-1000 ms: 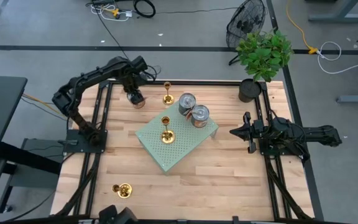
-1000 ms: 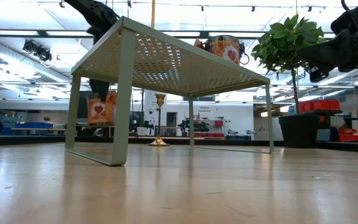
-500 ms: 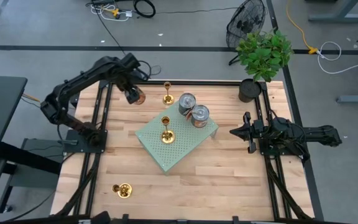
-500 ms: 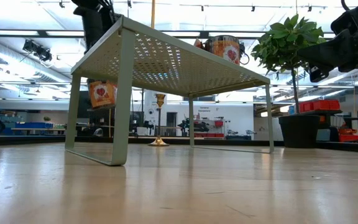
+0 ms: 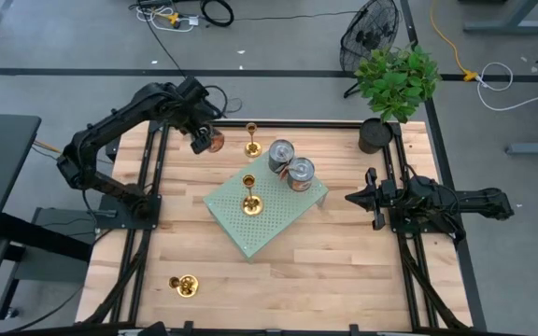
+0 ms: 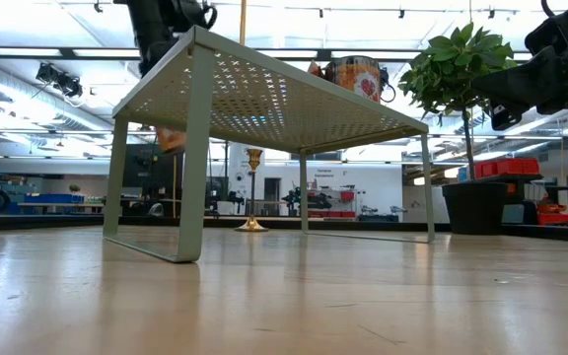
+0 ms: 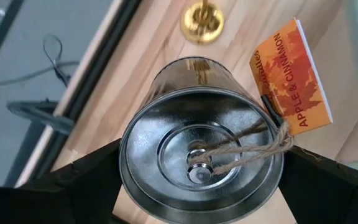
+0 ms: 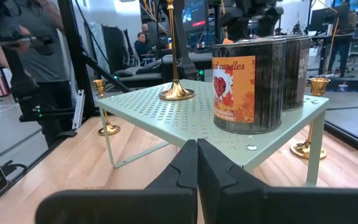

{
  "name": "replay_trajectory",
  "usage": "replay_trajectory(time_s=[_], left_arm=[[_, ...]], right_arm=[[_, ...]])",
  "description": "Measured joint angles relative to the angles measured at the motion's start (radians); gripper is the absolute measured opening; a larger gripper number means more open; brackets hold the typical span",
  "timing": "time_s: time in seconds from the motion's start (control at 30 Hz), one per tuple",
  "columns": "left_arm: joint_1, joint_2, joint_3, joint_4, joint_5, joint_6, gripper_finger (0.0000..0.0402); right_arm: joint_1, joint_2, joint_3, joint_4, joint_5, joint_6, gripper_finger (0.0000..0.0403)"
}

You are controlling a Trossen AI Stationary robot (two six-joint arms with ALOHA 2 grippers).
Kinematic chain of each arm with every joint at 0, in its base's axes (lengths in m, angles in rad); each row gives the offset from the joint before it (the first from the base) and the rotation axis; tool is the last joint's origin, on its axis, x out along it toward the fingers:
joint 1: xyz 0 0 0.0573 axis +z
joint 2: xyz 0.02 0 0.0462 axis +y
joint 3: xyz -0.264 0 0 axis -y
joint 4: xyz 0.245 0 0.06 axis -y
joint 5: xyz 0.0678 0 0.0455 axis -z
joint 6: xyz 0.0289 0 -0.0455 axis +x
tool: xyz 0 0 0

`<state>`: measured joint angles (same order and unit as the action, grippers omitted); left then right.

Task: Pick & Place candle stick holders
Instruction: Put the silver scented candle on the shelf

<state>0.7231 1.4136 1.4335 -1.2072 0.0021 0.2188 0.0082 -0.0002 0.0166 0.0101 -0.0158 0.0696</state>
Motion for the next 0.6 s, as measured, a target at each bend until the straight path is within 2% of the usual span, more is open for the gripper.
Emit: replay_trajectory(time_s=[0.23,0.6], left_arm=[[-0.030,0.000,0.077,-0.009,0.000,-0.001,0.0376],[-0.086,0.000,0.080,-0.025,0.001,-0.006,0.0375]], right_arm=[[0.000,0.000,0.000,0.000,0.000,0.000,0.0003],[0.000,0.000,0.000,0.000,0.000,0.000,0.0003]])
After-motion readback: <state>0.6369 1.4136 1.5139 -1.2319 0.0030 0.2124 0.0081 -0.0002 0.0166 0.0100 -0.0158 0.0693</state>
